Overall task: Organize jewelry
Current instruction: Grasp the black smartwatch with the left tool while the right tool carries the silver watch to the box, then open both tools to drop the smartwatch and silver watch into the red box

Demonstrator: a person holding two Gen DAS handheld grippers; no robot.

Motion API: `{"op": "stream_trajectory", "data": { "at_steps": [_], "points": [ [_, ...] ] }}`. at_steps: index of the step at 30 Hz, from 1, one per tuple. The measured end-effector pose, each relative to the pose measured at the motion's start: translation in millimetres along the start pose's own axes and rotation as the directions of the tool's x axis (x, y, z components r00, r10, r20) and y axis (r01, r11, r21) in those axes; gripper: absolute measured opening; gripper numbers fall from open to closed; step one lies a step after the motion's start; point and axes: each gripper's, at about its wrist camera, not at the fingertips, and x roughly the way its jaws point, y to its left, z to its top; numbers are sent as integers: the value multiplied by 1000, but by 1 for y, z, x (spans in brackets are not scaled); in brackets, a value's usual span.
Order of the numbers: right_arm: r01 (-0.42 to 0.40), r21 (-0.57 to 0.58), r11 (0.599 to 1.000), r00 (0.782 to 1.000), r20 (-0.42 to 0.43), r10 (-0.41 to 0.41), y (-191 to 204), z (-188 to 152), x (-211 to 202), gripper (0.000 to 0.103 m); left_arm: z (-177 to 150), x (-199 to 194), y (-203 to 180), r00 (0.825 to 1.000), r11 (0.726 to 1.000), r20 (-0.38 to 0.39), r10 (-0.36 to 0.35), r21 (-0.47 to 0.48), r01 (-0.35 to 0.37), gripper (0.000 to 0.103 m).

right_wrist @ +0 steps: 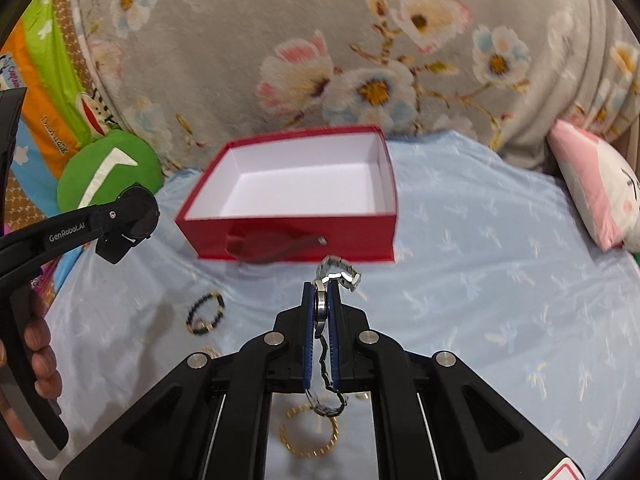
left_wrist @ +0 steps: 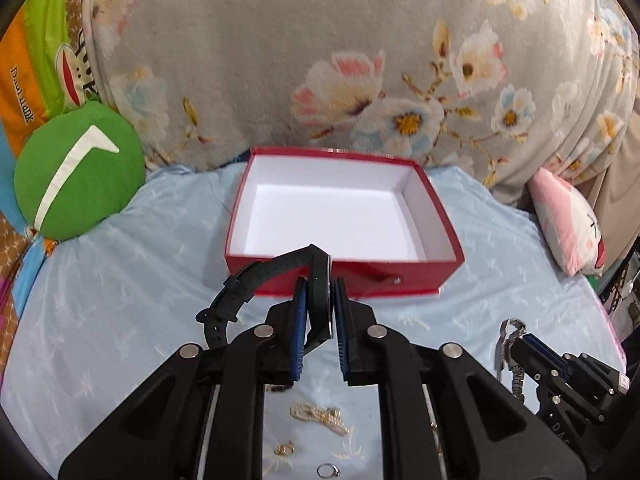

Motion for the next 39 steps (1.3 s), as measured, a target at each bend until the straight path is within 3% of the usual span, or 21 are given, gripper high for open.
{"op": "stream_trajectory", "data": {
  "at_steps": [12,19,25,32,35,36,39],
  "points": [
    [-63,-91,994,989,131,74,31,101,38,6,83,35,10,997,1000,69,17,17,-18,13],
    [-104,-35,994,989,100,107,20,148,101,6,115,92,16,1000,1000,28,4,18,-4,13],
    [-87,-9,996,995,44,88,13,167,157,6,122,142,17,1000,1000,-6,16,23,-16,13],
    [-77,-8,997,997,-16,77,9,162,202,6,115,189,20,998,999,-56,37,16,-36,14],
    [-69,-15,997,997,-27,69,9,160,214,6,111,196,21,998,999,-39,47,11,-47,14],
    [-63,-19,998,998,-21,63,9,159,216,9,111,196,21,998,999,-32,52,12,-52,17],
    [-29,-31,999,1000,2,29,10,159,216,25,110,195,22,997,997,-6,79,8,-79,48]
  ]
}}
